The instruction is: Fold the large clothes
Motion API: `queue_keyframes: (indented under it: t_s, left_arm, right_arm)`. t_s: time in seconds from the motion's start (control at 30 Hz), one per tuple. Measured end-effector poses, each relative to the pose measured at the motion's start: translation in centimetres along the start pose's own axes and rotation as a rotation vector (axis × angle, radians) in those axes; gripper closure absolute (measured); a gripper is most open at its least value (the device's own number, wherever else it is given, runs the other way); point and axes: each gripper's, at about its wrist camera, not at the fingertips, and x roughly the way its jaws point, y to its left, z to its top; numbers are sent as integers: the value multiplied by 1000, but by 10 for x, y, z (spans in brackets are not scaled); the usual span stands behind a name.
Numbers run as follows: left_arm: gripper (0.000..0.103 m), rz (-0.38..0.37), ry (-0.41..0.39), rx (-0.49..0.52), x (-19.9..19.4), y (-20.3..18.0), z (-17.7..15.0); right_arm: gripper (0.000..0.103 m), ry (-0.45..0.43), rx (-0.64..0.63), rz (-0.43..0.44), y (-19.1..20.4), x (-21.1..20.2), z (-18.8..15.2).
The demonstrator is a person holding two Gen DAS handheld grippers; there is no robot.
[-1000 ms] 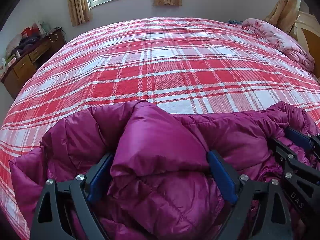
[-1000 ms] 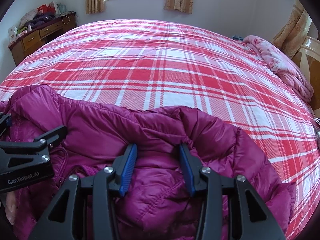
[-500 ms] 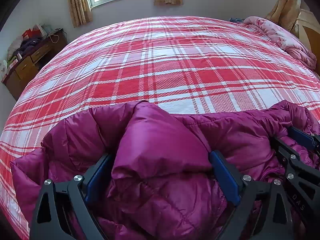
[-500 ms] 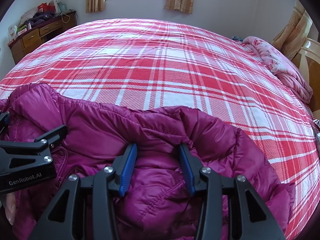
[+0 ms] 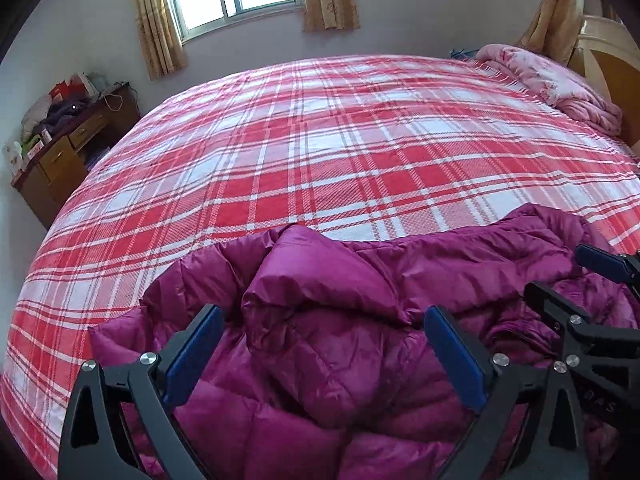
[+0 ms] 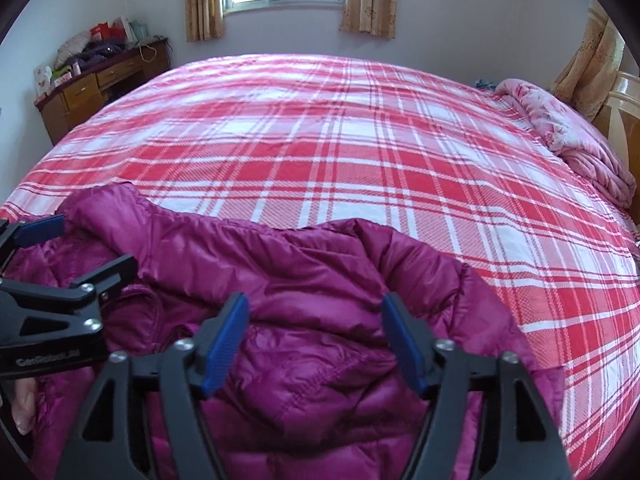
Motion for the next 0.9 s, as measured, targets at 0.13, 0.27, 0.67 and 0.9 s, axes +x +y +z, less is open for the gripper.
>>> queue_keyframes:
  t_s: [0.13,0.27,0.67,0.9]
  left_arm:
    - [2,-21,-39,19,-29,0,-13]
    - [2,-38,-23,29,-42,-1,-29]
    - [2,-76,-43,-3,-108,24,-93]
    - [2,-61,-27,-57,-136,46,-138]
  right_arm:
    - [29,-3,27,15,-6,-18,-11]
    - [29,-19,30,10,-10,-35,-25]
    - [26,-13,113,49,-25,-87,-78]
    - [25,12,145,50,-29,-110,-121]
